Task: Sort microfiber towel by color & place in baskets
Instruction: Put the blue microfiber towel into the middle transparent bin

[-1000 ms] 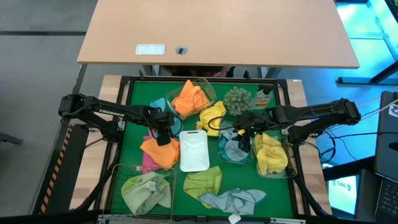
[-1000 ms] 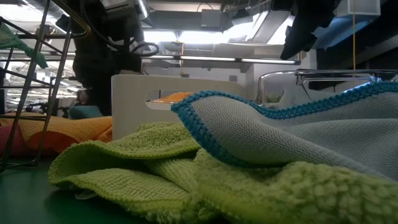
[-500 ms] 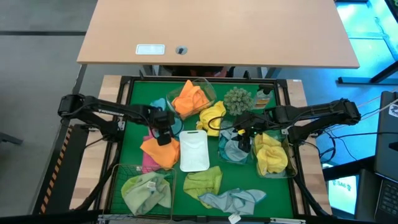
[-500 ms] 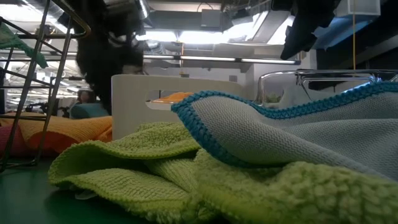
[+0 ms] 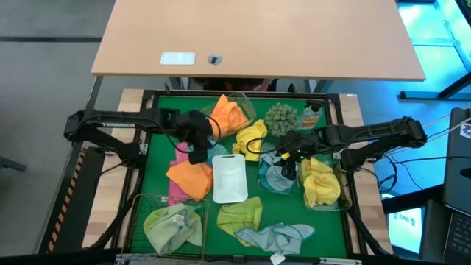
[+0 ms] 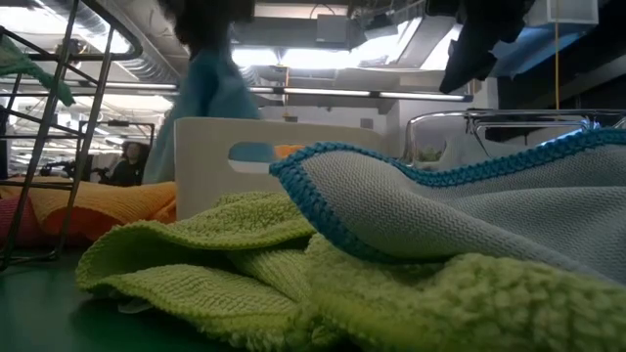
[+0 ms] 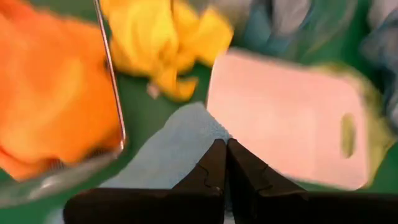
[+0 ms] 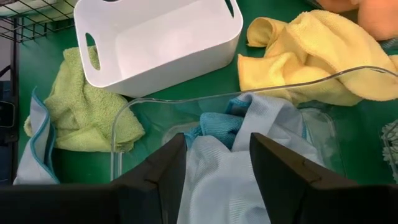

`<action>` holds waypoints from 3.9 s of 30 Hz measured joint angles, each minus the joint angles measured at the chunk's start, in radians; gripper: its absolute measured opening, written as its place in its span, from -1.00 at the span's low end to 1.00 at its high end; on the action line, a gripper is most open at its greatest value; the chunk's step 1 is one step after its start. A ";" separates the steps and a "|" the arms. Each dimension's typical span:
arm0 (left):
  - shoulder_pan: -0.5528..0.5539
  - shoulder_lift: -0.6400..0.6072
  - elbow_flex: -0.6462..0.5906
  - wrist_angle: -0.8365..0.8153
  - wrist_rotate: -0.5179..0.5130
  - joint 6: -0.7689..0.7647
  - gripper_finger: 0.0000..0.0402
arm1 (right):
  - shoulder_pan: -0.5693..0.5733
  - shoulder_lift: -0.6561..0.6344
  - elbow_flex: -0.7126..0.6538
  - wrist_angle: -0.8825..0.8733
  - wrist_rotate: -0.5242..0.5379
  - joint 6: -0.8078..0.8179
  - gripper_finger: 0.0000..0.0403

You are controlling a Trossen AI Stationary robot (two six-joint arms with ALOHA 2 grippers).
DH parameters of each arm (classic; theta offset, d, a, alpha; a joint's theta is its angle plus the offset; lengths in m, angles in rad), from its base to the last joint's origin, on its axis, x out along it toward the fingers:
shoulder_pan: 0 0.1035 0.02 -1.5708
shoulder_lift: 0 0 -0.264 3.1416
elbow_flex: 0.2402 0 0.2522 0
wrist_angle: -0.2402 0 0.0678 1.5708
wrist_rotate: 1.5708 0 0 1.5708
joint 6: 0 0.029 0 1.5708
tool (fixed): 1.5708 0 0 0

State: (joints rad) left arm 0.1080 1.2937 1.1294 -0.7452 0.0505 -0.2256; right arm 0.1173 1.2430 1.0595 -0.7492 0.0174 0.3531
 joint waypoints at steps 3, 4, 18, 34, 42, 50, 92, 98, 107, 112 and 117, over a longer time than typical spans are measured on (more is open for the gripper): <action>0.001 -0.007 0.070 0.001 -0.005 0.012 -1.00 | 0.000 0.000 0.000 0.004 0.036 -0.001 -0.12; 0.001 -0.006 0.090 0.004 -0.009 0.028 -1.00 | 0.000 0.000 0.000 0.012 0.054 -0.001 -0.12; 0.001 0.004 0.144 0.226 -0.009 0.107 -1.00 | 0.000 0.003 0.000 0.534 0.245 -0.333 -0.12; -0.009 0.003 0.144 0.412 -0.002 0.132 -1.00 | -0.048 0.135 0.000 0.986 0.267 -0.462 -0.12; -0.024 0.003 0.144 0.411 -0.006 0.132 -1.00 | -0.082 0.200 0.000 1.048 0.125 -0.460 -0.12; -0.024 0.003 0.144 0.411 -0.007 0.132 -1.00 | -0.079 0.211 0.000 1.050 0.120 -0.460 -0.45; -0.023 0.003 0.144 0.380 -0.150 0.132 -0.48 | -0.078 -0.404 0.000 0.487 -0.074 -0.079 -0.99; -0.023 0.003 0.144 0.370 -0.150 0.132 -0.48 | -0.078 -0.468 0.000 0.284 -0.079 -0.023 -0.99; -0.023 0.003 0.144 0.368 -0.150 0.132 -0.48 | -0.078 -0.406 0.000 0.033 -0.062 -0.017 -0.99; -0.023 0.003 0.144 0.360 -0.150 0.132 -0.48 | -0.078 -0.311 -0.032 0.016 -0.061 -0.017 -0.99; -0.023 0.003 0.144 0.360 -0.150 0.132 -0.48 | -0.078 -0.207 -0.081 0.057 -0.040 -0.017 -0.99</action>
State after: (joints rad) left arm 0.0849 1.2968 1.2736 -0.3851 -0.0994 -0.0940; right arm 0.0391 1.0356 0.9789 -0.6918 -0.0230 0.3361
